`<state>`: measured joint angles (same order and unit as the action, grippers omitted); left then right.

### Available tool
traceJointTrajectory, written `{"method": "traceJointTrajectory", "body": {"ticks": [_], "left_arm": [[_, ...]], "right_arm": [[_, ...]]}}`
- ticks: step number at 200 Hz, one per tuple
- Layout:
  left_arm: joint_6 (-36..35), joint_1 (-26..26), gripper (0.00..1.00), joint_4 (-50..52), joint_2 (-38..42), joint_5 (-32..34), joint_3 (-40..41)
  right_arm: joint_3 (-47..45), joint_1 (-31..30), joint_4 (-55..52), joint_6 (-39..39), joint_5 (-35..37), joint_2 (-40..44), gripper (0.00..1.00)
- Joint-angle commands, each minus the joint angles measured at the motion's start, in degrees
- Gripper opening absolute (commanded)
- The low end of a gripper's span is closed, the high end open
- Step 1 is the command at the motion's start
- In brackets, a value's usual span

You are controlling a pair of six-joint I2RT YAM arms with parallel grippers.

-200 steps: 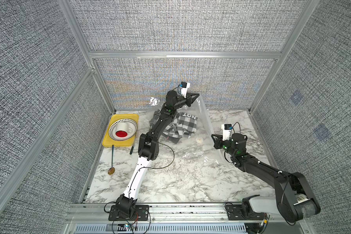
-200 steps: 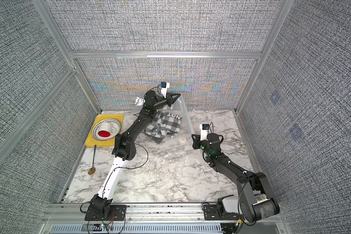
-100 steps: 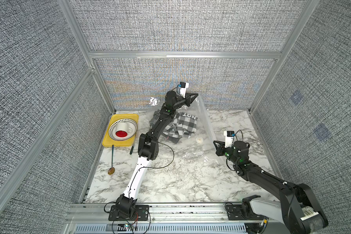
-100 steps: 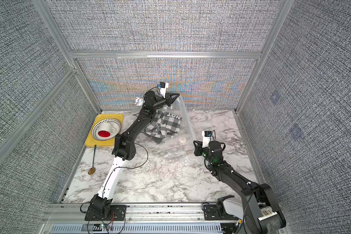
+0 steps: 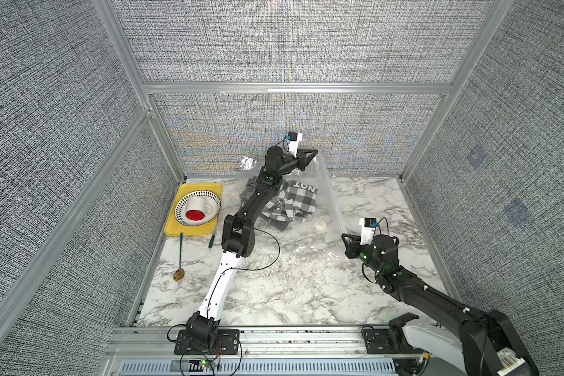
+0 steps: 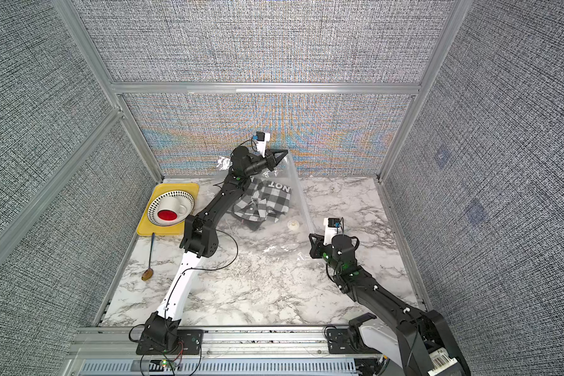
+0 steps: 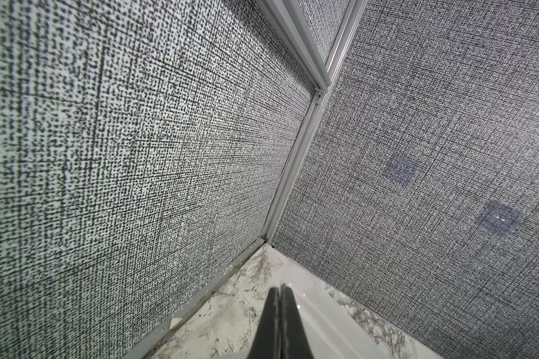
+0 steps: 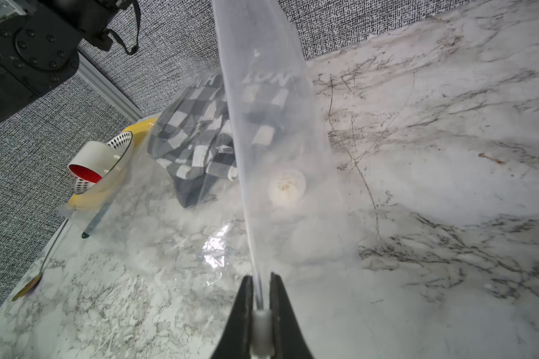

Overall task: Place the folded shirt into the vacuum bag
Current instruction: Close the vacuum bag at the center of the board.

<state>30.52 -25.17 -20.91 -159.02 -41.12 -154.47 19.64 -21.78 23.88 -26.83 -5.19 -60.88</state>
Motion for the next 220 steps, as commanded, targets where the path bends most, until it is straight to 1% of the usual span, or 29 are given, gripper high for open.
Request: {"method": "traceJointTrajectory", "body": {"ticks": [1,16,71,147,220], "left_arm": [[1.0,1.5,0.0,-6.4,-0.1,12.0,-0.6],[1.0,1.5,0.0,-6.5,-0.2,11.9,-0.6],[1.7,1.5,0.0,-7.1,-0.6,11.9,-0.6],[2.1,1.5,0.0,-7.5,-0.7,11.9,-0.5],[2.0,1.5,0.0,-7.6,-1.0,12.0,-0.6]], "right_arm": [[-1.4,-1.8,-15.5,-3.7,2.7,1.5,0.0],[-2.5,-3.1,-17.4,-5.6,4.6,4.0,0.0],[-6.2,-4.6,-23.3,-9.6,7.5,11.4,0.0],[-8.9,-6.9,-26.4,-13.2,8.9,16.1,0.0],[-10.2,-10.0,-31.8,-17.0,11.5,20.2,0.0]]}}
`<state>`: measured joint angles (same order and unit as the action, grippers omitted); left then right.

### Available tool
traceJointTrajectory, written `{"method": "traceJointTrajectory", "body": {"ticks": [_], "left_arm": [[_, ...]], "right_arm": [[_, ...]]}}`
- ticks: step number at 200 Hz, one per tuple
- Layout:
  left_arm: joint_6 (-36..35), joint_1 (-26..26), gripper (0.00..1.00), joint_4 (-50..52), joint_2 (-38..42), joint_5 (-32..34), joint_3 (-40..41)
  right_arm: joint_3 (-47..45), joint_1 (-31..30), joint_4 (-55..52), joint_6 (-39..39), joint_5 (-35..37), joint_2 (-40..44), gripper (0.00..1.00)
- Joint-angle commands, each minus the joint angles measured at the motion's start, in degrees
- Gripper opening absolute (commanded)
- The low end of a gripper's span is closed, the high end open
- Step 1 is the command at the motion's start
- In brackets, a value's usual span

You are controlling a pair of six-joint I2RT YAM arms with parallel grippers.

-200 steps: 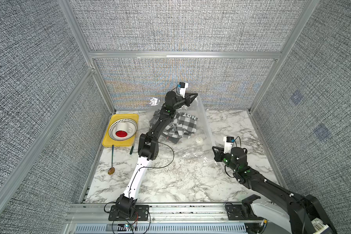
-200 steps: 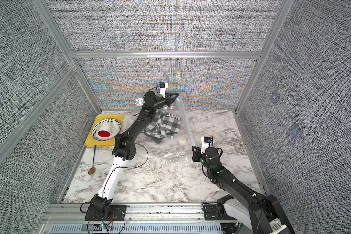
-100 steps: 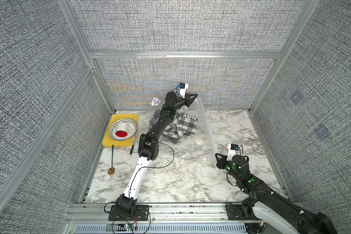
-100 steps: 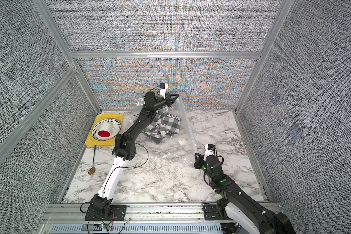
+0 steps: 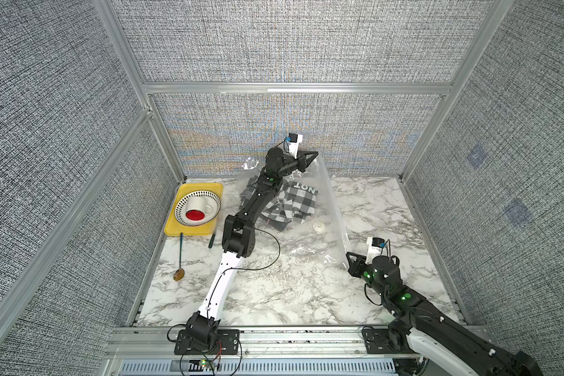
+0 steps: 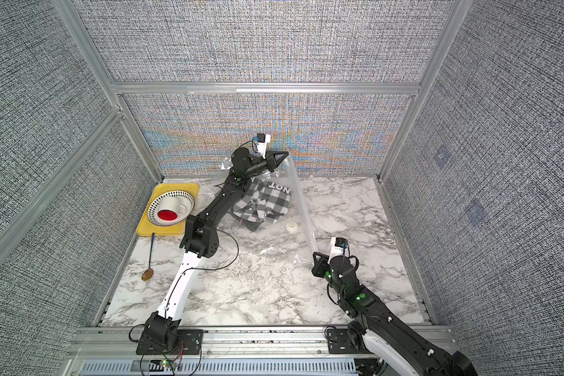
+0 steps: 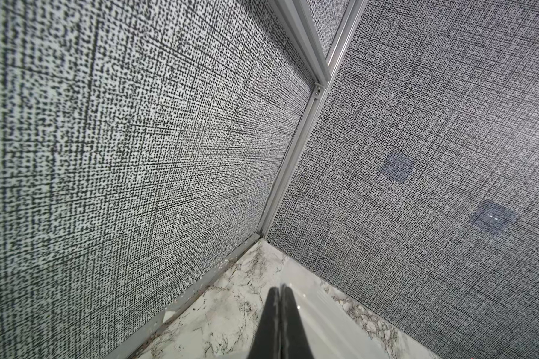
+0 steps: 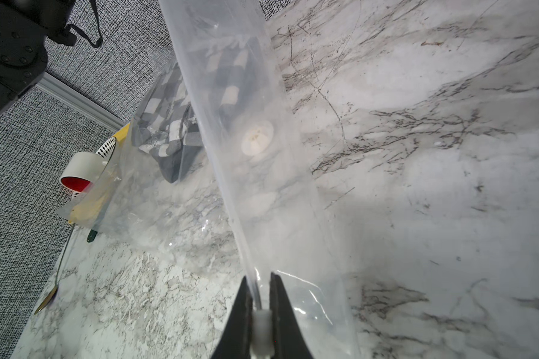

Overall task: Place the folded shirt into the vacuum bag
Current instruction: Close the vacuum bag at the center of the board.

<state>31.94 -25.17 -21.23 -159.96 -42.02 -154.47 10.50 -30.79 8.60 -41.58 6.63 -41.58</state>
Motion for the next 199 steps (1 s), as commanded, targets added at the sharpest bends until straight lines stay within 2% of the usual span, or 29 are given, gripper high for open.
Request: {"method": "traceJointTrajectory", "body": {"ticks": [1,43,128,159,188,192,199], "left_arm": [[0.6,1.5,0.0,-7.2,-0.1,12.9,-0.6],[0.5,1.4,0.0,-7.3,-0.1,13.1,-0.7],[0.8,1.4,0.0,-7.7,-0.3,12.7,-0.7],[3.0,1.4,0.0,-10.4,-0.5,9.6,-0.4],[7.6,1.1,0.0,-16.7,0.1,4.5,3.0],[7.9,0.9,0.0,-17.2,0.4,3.9,3.8],[8.1,0.6,0.0,-17.9,1.0,2.9,5.2]], "right_arm": [[-1.1,-1.0,-16.5,-2.4,-0.3,0.8,0.0],[-1.8,-2.1,-18.5,-3.8,0.4,4.1,0.0],[-1.5,-3.9,-19.6,-4.9,1.6,4.1,0.0],[-0.4,-3.9,-19.3,-4.7,2.3,3.2,0.0],[3.8,-3.9,-20.7,-3.8,4.7,1.8,0.09],[4.3,-3.9,-21.0,-3.7,5.3,1.6,0.14],[5.5,-3.9,-21.4,-3.6,6.2,1.6,0.33]]}}
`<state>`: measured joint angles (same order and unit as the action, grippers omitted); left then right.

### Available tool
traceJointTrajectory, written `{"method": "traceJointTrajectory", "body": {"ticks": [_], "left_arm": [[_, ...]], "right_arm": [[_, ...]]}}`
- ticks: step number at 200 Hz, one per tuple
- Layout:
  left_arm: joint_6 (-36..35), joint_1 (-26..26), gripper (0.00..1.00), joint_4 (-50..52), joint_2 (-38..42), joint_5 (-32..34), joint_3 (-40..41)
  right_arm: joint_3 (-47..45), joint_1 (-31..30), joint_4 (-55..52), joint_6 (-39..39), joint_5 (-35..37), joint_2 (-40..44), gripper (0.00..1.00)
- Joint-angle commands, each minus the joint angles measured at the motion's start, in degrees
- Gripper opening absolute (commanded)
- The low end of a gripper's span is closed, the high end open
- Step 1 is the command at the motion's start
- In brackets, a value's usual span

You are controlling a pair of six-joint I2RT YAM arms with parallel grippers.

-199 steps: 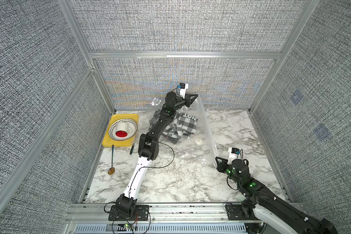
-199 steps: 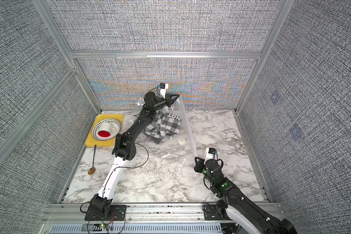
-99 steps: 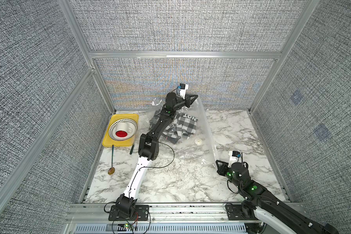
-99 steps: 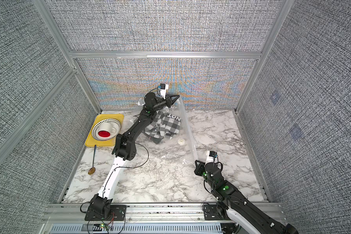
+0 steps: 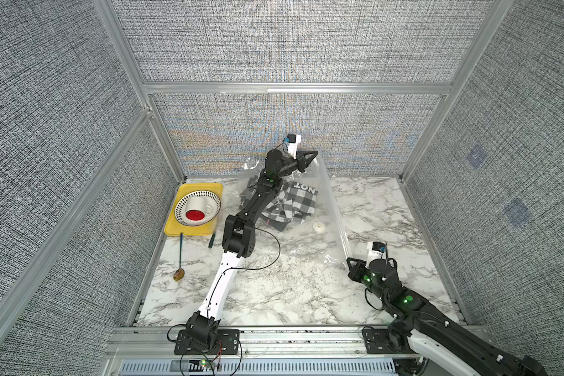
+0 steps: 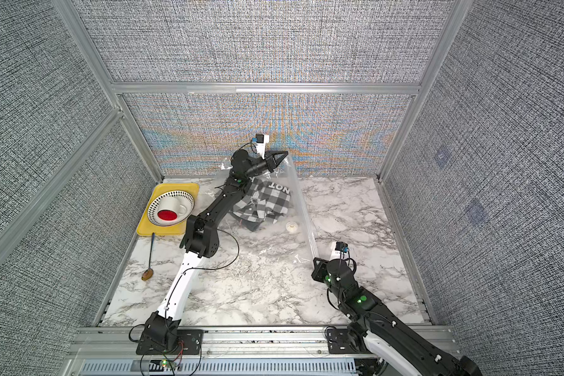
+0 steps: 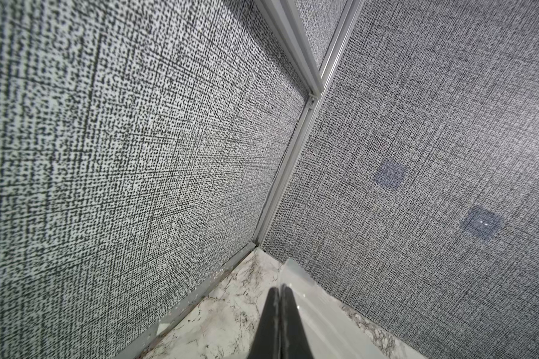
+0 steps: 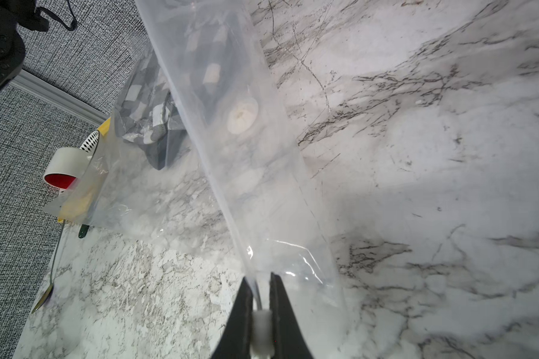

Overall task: Place the folded shirt into the vacuum bag
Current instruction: Close the vacuum bag at the center of the board.

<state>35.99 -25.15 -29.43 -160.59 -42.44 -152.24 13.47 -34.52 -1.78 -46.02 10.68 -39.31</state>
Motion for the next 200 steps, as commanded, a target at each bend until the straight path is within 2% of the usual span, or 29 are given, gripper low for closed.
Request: {"method": "traceJointTrajectory", "body": {"ticks": [1,6,11,33,67,68,69,72,74,91,102,108,114,158,186,200], "left_arm": [[4.0,0.5,0.0,-9.8,1.7,3.2,3.2],[3.8,0.3,0.0,-10.2,2.2,2.6,4.3],[3.5,0.0,0.0,-10.4,2.7,2.4,5.3],[2.8,-0.8,0.0,-10.4,4.0,2.7,8.7],[3.2,-1.8,0.01,-8.6,3.0,1.8,6.2],[3.1,-1.8,0.03,-8.5,3.0,1.7,6.1],[3.0,-1.9,0.15,-8.4,3.0,1.6,6.0],[2.8,-2.0,0.34,-8.2,3.0,1.6,5.9],[2.7,-2.1,0.39,-8.0,3.0,1.5,5.7],[1.3,-2.9,0.64,-6.3,3.6,1.1,5.5],[0.1,-3.3,0.86,-4.7,3.9,0.9,5.5],[-0.3,-3.6,0.89,-4.1,4.1,0.9,5.5],[-0.7,-3.7,0.99,-3.5,4.3,0.9,5.5],[-3.6,-5.2,1.0,1.5,5.0,2.7,5.5],[-6.6,-6.4,1.0,4.2,6.9,7.2,7.6],[-7.1,-6.8,1.0,4.6,7.0,8.0,5.7]], "right_arm": [[2.6,-0.2,-11.1,0.8,2.3,-0.7,0.35],[3.3,-0.2,-11.4,0.9,2.8,-2.5,0.44],[4.0,-0.2,-11.8,0.9,3.4,-2.9,0.48],[6.8,0.0,-13.0,1.4,5.7,-4.1,0.54],[12.6,3.0,-17.1,3.5,6.3,-5.8,0.63],[12.8,3.1,-17.3,3.6,6.3,-5.8,0.63],[12.9,3.3,-17.4,3.6,6.3,-5.9,0.64],[13.5,3.6,-18.0,3.8,6.3,-5.9,0.66],[13.9,3.9,-18.4,3.9,6.4,-5.9,0.67],[16.3,6.6,-21.1,5.2,6.1,-5.8,0.77],[17.9,8.5,-22.3,6.3,5.6,-5.5,0.81],[18.7,9.7,-22.8,7.0,5.2,-5.3,0.83],[19.5,10.9,-23.2,7.6,4.7,-5.2,0.85],[23.3,21.0,-21.1,14.1,-2.6,-6.1,0.91],[25.7,25.3,-18.2,17.2,-8.0,-10.0,0.96],[26.9,26.7,-17.2,18.4,-9.7,-11.9,0.98]]}}
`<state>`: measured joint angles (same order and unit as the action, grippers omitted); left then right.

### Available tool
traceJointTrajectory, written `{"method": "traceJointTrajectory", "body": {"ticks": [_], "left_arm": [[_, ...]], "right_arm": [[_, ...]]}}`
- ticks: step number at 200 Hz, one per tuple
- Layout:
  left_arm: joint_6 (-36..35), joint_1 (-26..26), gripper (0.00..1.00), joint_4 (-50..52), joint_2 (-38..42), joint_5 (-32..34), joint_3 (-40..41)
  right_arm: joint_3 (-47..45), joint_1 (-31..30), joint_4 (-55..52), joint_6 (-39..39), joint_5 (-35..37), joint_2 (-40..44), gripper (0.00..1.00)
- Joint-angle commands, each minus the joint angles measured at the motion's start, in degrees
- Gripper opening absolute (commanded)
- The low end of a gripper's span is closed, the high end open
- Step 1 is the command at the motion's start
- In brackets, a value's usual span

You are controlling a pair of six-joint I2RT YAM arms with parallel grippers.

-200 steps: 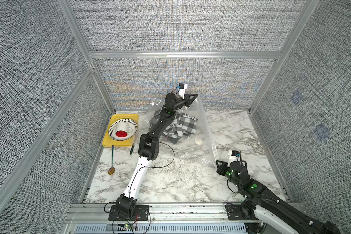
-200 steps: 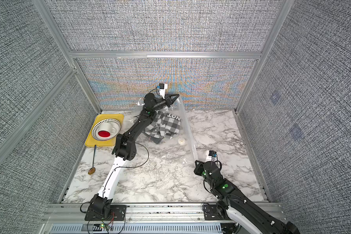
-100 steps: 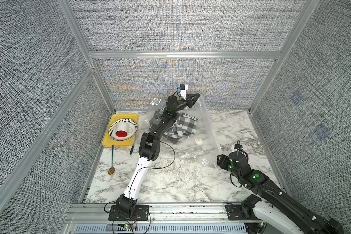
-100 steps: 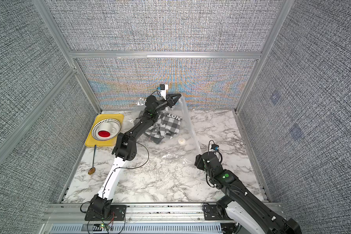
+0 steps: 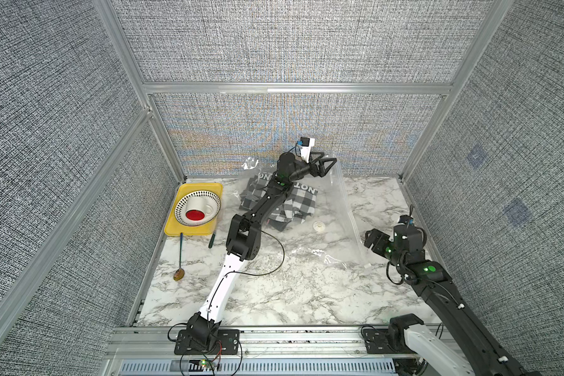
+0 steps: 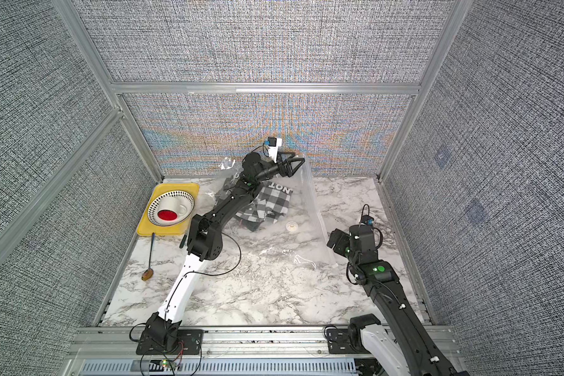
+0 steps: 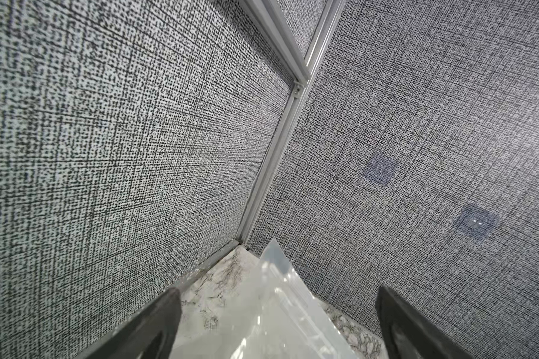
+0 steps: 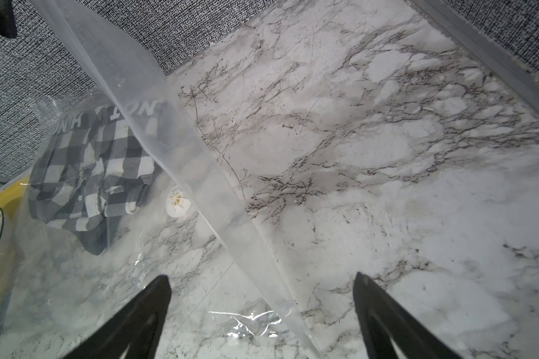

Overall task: Place the folded shirt into the vacuum bag
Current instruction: Close the vacuum bag at the center of the board.

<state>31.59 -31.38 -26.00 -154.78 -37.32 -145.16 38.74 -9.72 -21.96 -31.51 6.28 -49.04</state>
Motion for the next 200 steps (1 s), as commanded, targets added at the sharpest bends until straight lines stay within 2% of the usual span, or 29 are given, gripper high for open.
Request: {"method": "traceJointTrajectory", "body": {"ticks": [1,27,52,83,113,157,175,200], "left_arm": [[-2.8,-0.6,1.0,1.3,1.2,3.0,-1.6],[-4.9,-1.3,1.0,7.5,0.0,4.6,-10.7],[-5.2,-1.3,1.0,7.3,4.3,4.9,-6.2],[-11.4,-1.7,1.0,11.9,14.2,5.6,7.5],[-17.0,-1.7,1.0,16.2,27.0,12.3,25.5],[-26.4,-1.2,1.0,21.5,45.2,17.4,47.2],[-28.2,-0.9,1.0,21.5,53.0,22.6,56.7],[-30.3,-0.7,1.0,21.6,63.1,33.8,69.3]], "right_arm": [[1.6,2.0,3.0,3.9,-5.4,-2.3,0.99],[2.3,4.7,5.2,5.4,-8.0,-3.9,0.99],[2.3,7.4,7.5,6.3,-10.6,-5.0,0.99],[3.2,9.1,9.7,8.0,-10.0,-5.9,0.99],[4.5,9.6,12.3,9.6,-6.8,-5.8,0.99],[3.8,9.8,19.9,15.9,-3.1,-2.0,0.99],[1.3,9.8,25.1,18.7,-2.0,0.1,0.99],[-2.7,9.9,32.2,21.9,-0.5,1.0,0.99]]}}
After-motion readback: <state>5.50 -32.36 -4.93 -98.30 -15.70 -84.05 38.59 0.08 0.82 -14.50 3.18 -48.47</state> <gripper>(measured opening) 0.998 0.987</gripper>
